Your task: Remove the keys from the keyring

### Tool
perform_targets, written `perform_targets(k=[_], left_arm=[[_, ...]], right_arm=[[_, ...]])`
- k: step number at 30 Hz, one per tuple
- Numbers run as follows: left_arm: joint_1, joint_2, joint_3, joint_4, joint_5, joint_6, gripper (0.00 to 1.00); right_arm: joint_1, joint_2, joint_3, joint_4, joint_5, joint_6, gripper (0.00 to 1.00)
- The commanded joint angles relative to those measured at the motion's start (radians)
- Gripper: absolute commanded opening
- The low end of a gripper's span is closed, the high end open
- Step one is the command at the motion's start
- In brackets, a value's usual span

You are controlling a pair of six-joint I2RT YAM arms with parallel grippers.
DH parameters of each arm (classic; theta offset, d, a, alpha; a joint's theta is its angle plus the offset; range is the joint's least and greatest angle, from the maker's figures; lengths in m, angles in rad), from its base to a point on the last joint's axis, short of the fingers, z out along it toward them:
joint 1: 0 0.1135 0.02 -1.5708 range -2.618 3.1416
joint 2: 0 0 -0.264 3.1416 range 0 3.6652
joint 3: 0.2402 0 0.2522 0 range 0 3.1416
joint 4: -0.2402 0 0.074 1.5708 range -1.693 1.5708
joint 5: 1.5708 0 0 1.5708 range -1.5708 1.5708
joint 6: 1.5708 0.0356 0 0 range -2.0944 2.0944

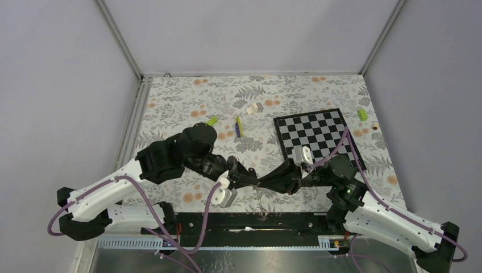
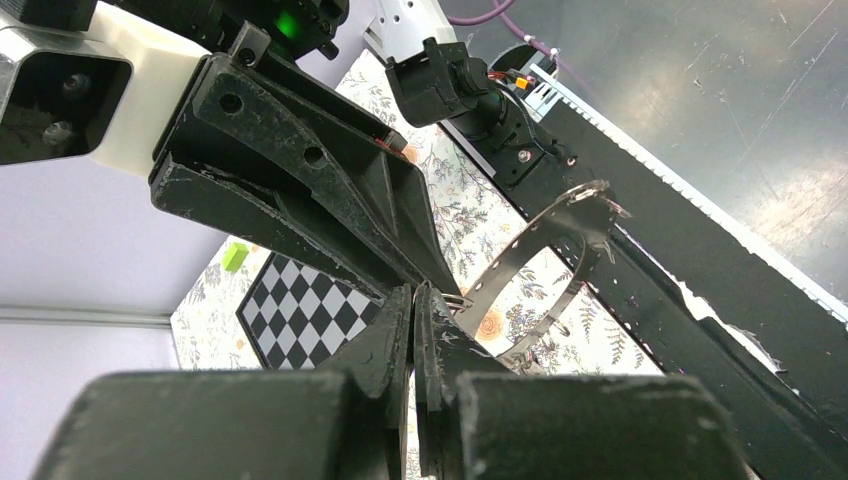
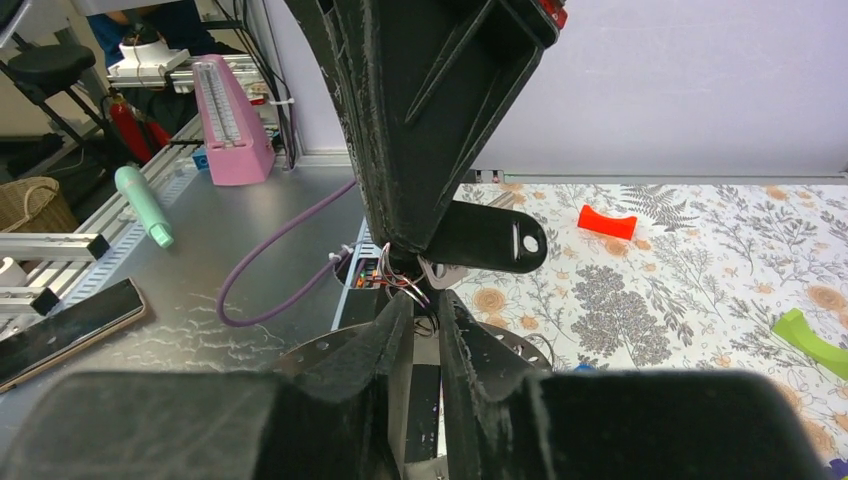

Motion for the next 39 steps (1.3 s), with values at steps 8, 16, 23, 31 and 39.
perform_targets(k=[8, 16, 23, 31, 39], left_arm=[[-0.004, -0.015, 0.007, 0.052, 0.034, 0.006, 0.0], [-0.005, -0.023, 0.005, 0.053, 0.033, 0.002, 0.0], [-0.005, -0.02, 0.006, 0.053, 0.033, 0.002, 0.0], [-0.004, -0.014, 0.006, 0.052, 0.035, 0.006, 0.0], [-0.004, -0.021, -0.003, 0.052, 0.04, 0.003, 0.0]], right_arm=[[-0.002, -0.033, 0.0, 0.045, -0.005, 0.003, 0.12], [-0.002, -0.096, 0.004, -0.009, 0.039, -0.041, 0.04], [-0.002, -0.123, -0.003, -0.009, 0.056, -0.051, 0.01], [-0.002, -0.131, -0.004, -0.004, 0.057, -0.056, 0.01], [-0.002, -0.173, -0.025, 0.035, 0.078, -0.056, 0.0]])
